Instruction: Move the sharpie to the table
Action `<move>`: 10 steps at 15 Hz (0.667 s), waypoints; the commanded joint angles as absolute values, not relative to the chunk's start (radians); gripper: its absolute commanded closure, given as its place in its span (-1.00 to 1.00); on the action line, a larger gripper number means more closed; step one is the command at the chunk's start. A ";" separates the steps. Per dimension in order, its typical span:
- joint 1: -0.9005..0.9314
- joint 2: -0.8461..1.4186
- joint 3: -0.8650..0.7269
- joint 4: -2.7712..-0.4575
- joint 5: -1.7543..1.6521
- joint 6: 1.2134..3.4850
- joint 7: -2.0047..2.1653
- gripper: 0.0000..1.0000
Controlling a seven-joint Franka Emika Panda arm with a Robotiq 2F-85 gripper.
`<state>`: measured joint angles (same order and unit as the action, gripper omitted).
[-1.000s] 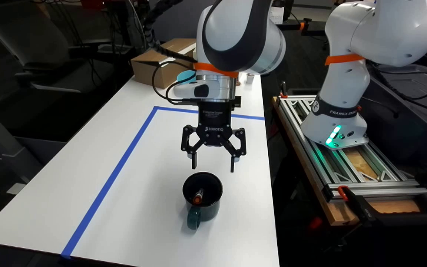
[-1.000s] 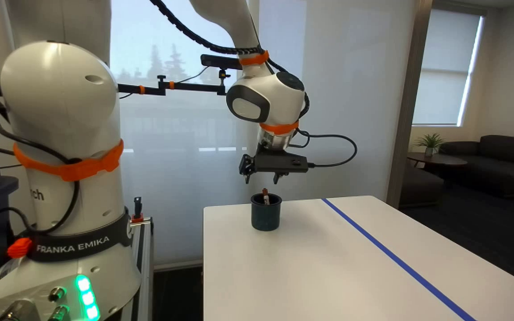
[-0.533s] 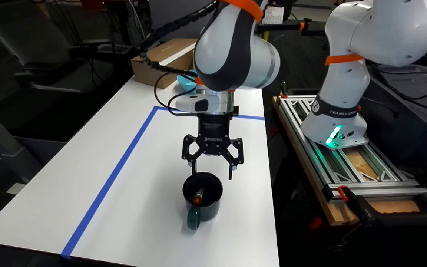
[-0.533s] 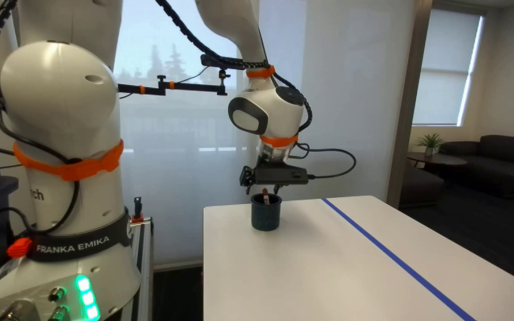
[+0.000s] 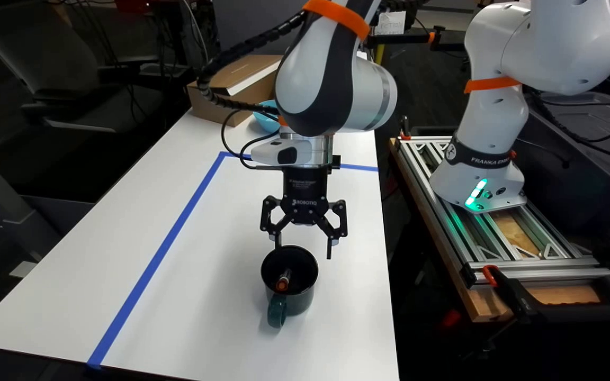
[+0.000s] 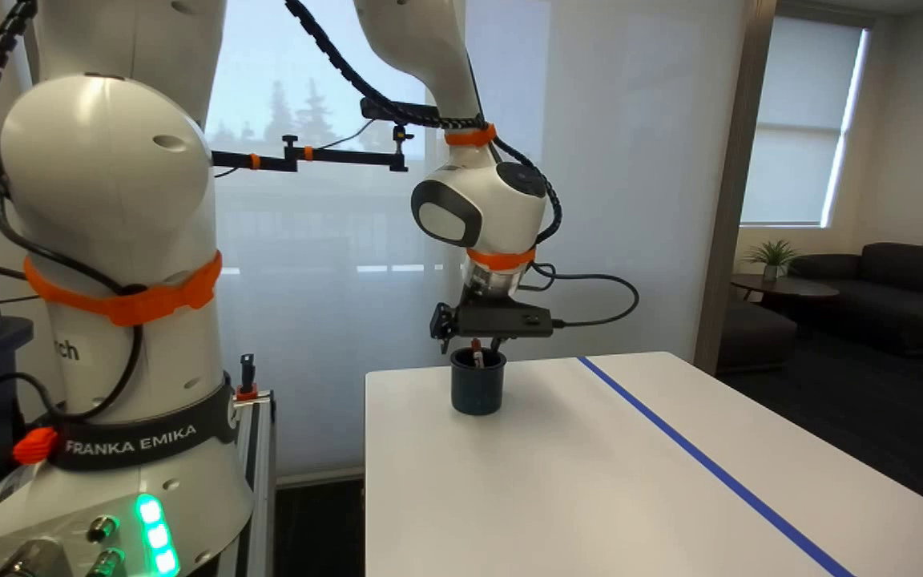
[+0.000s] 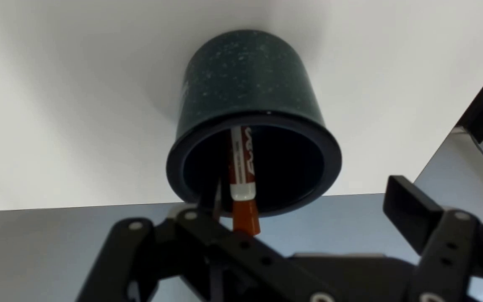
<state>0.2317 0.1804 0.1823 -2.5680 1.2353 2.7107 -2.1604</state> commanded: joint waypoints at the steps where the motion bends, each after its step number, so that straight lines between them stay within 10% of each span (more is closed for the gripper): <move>1: 0.233 0.202 0.190 -2.536 1.279 2.740 -2.211 -1.00; 10: 0.238 0.251 0.202 -2.477 1.317 2.761 -2.270 -1.00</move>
